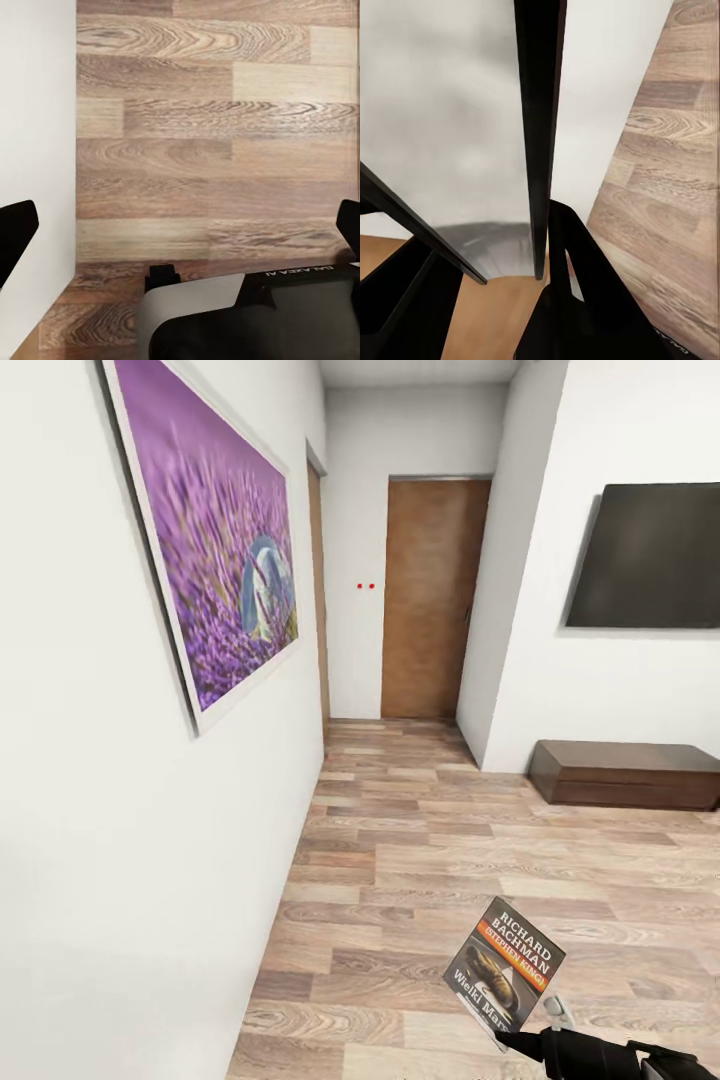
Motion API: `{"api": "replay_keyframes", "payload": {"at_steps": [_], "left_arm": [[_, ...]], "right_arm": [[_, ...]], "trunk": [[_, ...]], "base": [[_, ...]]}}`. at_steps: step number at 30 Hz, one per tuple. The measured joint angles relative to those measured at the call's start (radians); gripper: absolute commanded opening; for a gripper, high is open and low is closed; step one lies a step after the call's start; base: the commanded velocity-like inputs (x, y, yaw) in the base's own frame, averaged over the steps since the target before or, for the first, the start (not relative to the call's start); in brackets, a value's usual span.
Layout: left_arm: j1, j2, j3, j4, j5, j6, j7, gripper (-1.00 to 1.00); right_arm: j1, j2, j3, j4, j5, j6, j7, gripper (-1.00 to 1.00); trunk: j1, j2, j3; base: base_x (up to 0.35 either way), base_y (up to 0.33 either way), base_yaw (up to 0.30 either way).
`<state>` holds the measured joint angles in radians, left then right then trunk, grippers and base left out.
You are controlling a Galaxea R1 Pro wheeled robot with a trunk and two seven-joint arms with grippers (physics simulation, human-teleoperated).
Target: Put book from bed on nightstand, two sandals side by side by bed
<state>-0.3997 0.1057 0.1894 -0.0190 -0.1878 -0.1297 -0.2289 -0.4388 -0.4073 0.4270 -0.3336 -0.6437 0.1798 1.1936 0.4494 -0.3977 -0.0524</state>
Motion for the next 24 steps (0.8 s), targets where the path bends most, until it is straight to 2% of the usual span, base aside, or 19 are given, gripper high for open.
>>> {"api": "replay_keyframes", "payload": {"at_steps": [5,24], "left_arm": [[0.0,0.001,0.001,0.0,0.0,-0.001,0.0,1.0],[0.0,0.001,0.001,0.0,0.001,-0.001,0.0,1.0]], "right_arm": [[0.0,0.0,0.0,0.001,-0.001,0.0,0.0,-1.0],[0.0,0.0,0.0,0.001,0.0,0.0,0.0,-1.0]], "trunk": [[0.0,0.0,0.0],[0.0,0.0,0.0]], "base": [[0.208,0.0,-0.084],[0.271,0.0,-0.003]]}}
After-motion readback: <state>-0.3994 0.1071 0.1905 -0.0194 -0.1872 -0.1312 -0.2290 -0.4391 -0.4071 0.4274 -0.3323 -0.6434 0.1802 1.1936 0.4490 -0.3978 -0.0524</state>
